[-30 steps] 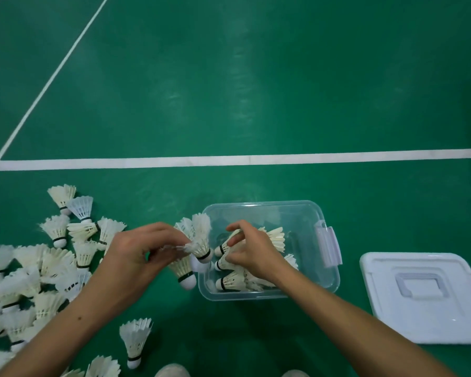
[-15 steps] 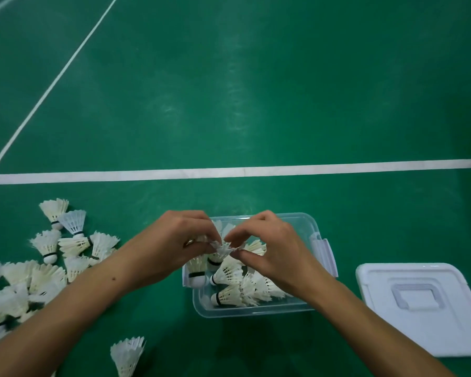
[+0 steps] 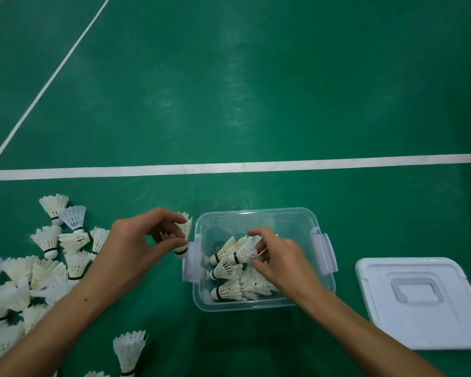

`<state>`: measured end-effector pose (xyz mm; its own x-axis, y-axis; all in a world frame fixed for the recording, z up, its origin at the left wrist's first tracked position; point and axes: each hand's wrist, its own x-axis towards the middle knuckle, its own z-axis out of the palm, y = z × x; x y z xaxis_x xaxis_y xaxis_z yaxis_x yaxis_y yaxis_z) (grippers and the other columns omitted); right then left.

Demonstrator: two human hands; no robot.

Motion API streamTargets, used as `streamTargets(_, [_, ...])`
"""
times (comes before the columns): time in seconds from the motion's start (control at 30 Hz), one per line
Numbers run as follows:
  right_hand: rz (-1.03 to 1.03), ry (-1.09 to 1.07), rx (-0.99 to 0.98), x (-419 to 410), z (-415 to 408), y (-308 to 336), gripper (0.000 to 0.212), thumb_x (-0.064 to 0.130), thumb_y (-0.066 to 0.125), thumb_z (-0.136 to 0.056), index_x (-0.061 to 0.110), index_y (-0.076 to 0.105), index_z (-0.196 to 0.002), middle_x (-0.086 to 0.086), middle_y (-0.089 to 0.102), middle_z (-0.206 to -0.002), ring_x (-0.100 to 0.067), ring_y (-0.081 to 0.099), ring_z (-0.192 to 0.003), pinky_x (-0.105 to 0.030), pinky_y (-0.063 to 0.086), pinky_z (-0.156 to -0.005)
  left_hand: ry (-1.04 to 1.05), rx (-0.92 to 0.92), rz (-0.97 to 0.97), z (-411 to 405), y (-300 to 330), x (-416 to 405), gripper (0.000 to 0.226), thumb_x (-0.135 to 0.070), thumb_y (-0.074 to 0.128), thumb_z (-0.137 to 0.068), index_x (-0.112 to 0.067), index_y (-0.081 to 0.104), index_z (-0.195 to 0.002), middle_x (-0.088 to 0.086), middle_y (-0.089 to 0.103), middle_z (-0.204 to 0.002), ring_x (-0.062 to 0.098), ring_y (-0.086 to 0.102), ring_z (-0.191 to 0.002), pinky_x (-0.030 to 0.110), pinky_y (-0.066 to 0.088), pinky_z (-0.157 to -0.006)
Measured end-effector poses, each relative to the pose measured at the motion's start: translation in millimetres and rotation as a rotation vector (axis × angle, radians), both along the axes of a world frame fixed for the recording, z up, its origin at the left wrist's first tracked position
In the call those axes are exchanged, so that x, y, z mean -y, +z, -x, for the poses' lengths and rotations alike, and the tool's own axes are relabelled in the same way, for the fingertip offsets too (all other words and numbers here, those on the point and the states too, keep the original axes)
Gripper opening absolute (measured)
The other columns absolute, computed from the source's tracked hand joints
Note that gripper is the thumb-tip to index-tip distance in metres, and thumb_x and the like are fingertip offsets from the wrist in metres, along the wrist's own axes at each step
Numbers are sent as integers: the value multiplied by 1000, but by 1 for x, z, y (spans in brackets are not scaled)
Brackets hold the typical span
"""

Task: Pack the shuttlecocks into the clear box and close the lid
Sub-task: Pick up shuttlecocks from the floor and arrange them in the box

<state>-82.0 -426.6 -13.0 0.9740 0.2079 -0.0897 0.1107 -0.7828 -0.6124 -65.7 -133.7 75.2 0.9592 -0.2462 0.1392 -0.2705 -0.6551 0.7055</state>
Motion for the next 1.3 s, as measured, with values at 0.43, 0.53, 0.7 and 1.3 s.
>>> streamTargets(0.43, [45, 151, -173, -39, -10, -25, 63, 4, 77, -89, 19, 46, -143, 4, 75, -93, -17, 68, -84, -39, 60, -77, -103, 36, 6, 1, -5, 17, 40, -13, 91, -76, -26, 73, -109, -21, 77, -89, 13, 69, -83, 28, 52, -79])
streamTargets(0.53, [13, 161, -246, -29, -11, -8, 76, 24, 83, -88, 28, 38, -150, 6, 73, -111, -15, 68, -97, -41, 59, -88, -124, 0, 53, -1, -4, 25, 43, -9, 92, -76, -24, 71, -110, -20, 78, -86, 11, 72, -82, 25, 54, -81])
streamTargets(0.7, [-152, 128, 39, -9, -14, 47, 70, 34, 86, -83, 34, 50, -143, 17, 60, -134, -1, 60, -111, -30, 55, -96, -232, -51, 34, -17, 2, 44, 44, -13, 90, -80, -27, 67, -115, -21, 78, -88, 9, 72, -85, 19, 53, -84])
streamTargets(1.3, [-75, 51, 97, 38, -7, 29, 14, 28, 78, -93, 25, 75, -106, 15, 64, -92, -2, 60, -86, -21, 48, -78, -176, -121, 126, -19, -34, 88, 57, -25, 93, -75, -26, 65, -124, -17, 69, -121, 6, 68, -110, 20, 55, -95])
